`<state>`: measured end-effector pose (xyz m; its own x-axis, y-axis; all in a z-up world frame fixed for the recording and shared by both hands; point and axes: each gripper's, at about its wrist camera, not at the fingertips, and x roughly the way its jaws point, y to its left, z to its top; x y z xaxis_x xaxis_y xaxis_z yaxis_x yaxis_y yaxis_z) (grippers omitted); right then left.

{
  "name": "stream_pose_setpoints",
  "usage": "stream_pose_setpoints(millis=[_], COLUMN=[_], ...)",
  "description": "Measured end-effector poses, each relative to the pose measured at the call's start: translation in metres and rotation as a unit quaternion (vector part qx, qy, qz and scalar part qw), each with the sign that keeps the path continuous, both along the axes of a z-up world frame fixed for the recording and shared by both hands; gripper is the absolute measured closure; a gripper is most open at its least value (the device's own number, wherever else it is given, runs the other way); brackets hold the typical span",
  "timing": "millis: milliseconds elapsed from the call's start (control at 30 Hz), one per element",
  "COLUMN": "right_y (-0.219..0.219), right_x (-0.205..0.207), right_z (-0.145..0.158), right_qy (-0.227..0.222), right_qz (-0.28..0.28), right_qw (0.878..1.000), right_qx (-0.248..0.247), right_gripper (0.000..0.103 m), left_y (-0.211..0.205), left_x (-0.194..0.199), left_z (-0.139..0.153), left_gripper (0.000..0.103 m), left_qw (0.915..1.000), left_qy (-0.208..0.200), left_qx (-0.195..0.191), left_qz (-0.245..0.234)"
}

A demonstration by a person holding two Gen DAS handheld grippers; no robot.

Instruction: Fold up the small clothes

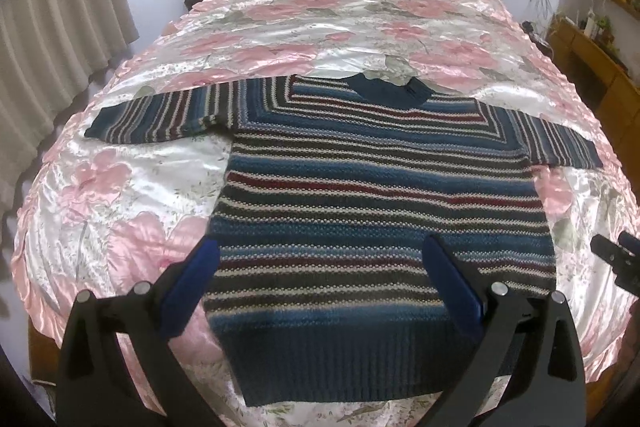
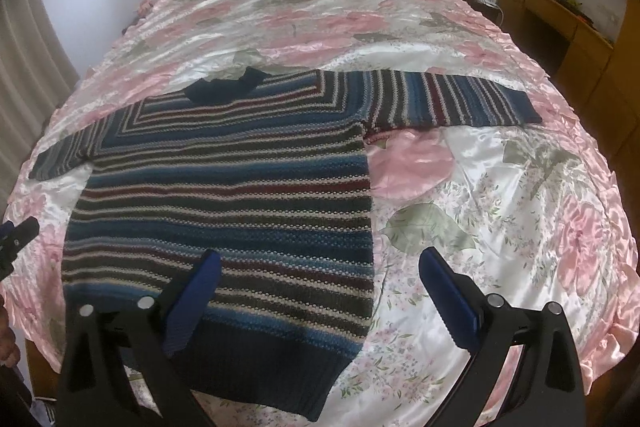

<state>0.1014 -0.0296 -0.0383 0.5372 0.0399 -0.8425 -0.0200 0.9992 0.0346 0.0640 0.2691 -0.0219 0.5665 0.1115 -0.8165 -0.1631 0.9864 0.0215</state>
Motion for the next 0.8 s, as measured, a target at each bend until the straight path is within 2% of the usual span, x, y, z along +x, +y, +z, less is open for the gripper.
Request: stream_pose_setpoints(millis=[800], right_y=[-0.0086], right_x=[0.0046], right_z=[-0.0073], right_qy=[0.002], right_qz=[-0.013], right_qw=[1.0], right_qx=[0.005], right_gripper=[0.004], left_y=[0.0004], left_x=[0.0042], left_z=[-0.0075], left_gripper=[0.003], left_qw=[0.9998], left_qy=[0.006], left_qx=[0.016], left_qz=[-0.008])
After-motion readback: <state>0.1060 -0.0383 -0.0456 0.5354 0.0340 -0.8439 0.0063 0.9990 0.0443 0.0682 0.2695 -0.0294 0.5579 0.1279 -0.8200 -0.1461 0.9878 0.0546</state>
